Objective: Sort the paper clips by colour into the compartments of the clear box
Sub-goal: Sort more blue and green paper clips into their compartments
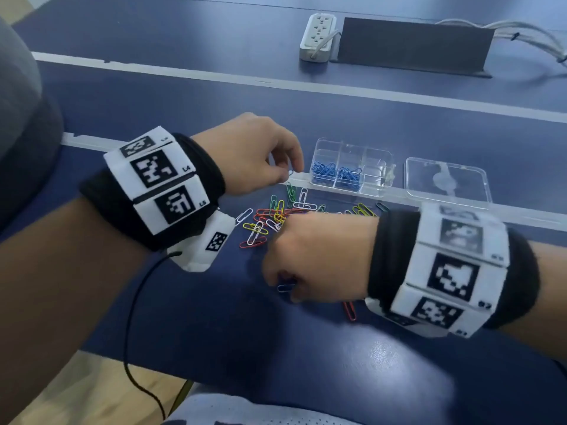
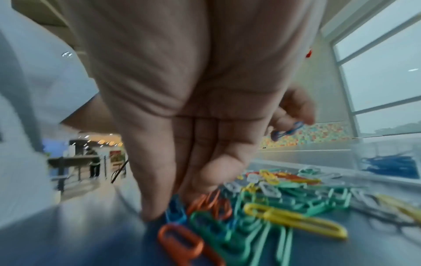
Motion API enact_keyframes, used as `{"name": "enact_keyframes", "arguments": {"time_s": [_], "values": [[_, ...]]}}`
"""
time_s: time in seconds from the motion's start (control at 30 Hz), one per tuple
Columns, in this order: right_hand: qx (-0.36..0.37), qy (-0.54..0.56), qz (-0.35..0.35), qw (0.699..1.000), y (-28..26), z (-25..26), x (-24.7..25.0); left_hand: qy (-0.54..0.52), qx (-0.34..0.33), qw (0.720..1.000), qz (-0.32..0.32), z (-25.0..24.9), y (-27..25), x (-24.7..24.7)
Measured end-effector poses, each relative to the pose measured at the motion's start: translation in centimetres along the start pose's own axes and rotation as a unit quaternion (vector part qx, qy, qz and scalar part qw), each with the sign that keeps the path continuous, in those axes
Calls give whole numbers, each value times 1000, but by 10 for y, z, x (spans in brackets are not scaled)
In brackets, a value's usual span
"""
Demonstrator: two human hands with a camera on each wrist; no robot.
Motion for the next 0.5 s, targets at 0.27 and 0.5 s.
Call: {"name": "enact_keyframes", "arguments": {"time_s": [0.27, 0.5], "values": [[-24, 20, -8, 999, -3, 3, -8, -10, -36, 999, -29, -31, 44, -3], [-146, 121, -161, 969, -36, -57, 33, -2, -25, 999, -28, -29, 53, -7]]}}
Point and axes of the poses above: each hand's wrist, its own y-axis towards the middle knuckle, its own x-axis out of the back of the hand, z = x × y, the point moved 8 cm from there along y, towards the middle knuckle, and after that the axes turned 4 degrees about -y, right-handed, at the moved point
